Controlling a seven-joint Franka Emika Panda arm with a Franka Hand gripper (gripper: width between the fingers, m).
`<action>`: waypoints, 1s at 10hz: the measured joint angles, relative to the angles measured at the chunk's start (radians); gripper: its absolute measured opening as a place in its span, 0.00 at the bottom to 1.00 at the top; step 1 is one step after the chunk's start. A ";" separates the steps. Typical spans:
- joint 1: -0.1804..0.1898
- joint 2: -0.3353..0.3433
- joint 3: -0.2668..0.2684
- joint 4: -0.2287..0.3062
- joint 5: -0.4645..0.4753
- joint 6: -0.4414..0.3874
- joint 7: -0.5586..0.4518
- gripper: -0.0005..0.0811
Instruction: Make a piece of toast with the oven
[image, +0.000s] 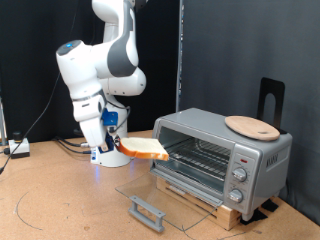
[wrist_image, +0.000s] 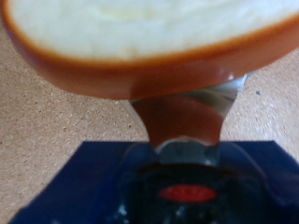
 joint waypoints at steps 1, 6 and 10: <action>0.018 0.010 0.027 -0.014 0.007 0.037 0.000 0.49; 0.171 -0.001 0.141 -0.079 0.147 0.186 -0.003 0.49; 0.226 -0.013 0.301 -0.106 0.146 0.315 0.088 0.49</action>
